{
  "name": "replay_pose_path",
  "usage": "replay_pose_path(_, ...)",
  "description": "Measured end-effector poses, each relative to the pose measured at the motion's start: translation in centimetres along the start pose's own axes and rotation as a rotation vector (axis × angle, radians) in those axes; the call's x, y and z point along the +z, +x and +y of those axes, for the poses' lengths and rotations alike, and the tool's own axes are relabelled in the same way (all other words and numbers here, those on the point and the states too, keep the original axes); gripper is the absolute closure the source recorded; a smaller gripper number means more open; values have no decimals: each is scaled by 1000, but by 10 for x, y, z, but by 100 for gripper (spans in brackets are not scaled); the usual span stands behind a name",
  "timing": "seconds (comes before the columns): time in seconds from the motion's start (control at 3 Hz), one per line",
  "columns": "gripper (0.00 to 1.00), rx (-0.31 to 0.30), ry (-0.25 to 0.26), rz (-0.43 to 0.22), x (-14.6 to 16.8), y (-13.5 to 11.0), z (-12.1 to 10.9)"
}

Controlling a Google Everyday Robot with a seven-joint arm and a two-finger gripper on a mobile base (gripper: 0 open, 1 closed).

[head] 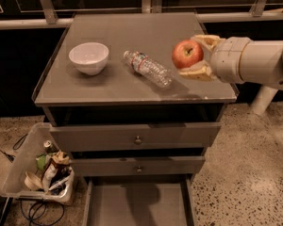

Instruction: Pick apple from bottom drawer and place on counter

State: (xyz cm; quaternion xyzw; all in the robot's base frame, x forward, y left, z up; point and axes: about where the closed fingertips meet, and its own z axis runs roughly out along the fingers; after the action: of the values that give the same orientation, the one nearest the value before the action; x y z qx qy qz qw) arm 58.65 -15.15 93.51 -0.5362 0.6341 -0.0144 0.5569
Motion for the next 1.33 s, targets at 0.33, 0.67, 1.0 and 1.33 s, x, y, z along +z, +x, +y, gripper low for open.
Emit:
replay_pose_path(0.33,100,46,76,-6,13,1,-32)
replay_pose_path(0.67,100,100,112,7,19,11,-50)
replay_pose_path(1.0,100,153,132,25,22,31,-64)
replay_pose_path(1.33,100,208,144,43,22,49,-74)
